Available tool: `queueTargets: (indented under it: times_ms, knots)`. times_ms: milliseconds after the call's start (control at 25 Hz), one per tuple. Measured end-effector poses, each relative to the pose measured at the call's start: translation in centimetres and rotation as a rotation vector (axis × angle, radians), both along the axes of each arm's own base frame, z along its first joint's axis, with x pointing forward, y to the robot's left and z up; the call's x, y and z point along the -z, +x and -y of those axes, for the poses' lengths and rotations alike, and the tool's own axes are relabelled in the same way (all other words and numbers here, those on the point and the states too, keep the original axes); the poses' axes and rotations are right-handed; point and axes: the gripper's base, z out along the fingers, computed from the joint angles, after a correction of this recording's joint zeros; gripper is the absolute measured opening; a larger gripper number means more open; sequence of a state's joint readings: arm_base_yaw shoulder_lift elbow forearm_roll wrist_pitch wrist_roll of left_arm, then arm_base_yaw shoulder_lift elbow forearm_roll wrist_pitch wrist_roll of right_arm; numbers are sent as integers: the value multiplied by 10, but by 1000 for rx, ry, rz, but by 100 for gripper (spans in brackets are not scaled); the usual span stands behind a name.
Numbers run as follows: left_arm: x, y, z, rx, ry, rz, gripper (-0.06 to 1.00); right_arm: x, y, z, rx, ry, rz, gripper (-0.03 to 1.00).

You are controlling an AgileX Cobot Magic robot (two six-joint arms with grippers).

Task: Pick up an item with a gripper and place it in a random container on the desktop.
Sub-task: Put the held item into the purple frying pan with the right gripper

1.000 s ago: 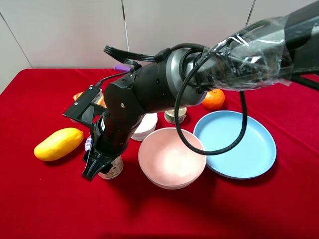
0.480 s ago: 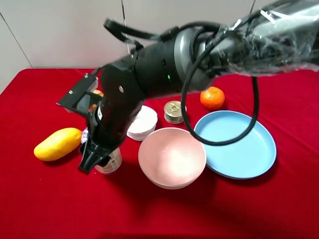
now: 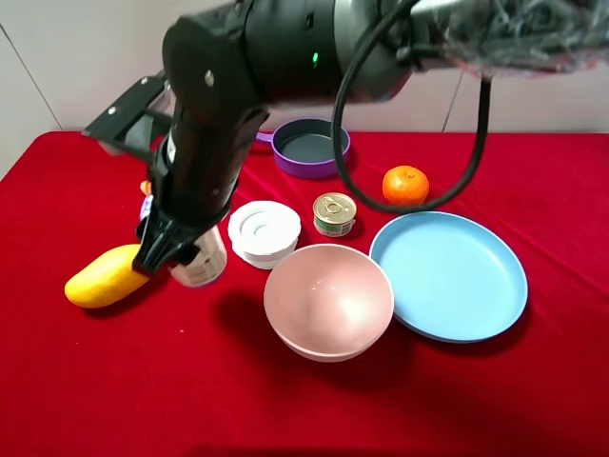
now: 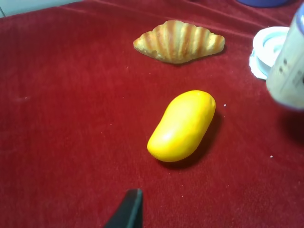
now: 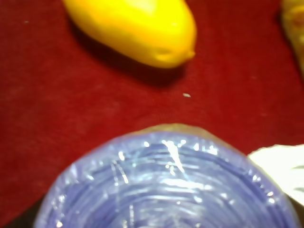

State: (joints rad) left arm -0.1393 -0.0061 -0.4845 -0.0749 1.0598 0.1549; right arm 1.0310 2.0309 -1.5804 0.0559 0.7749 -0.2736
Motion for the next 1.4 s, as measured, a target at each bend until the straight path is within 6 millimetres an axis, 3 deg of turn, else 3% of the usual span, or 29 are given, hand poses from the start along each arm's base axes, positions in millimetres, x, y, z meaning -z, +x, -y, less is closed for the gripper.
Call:
queueTargets:
  times_ms: [360,640,1200,1400]
  knots:
    - [0,0,0,0,0,0,98,-39,34,7,36,10,97,47]
    - [0,0,0,0,0,0,98,-59,68,24,110,25,150,47]
    - [0,0,0,0,0,0,98,-39,159,84,323,36,190,47]
    - [0,0,0,0,0,0,98,-30,189,96,380,34,194,47]
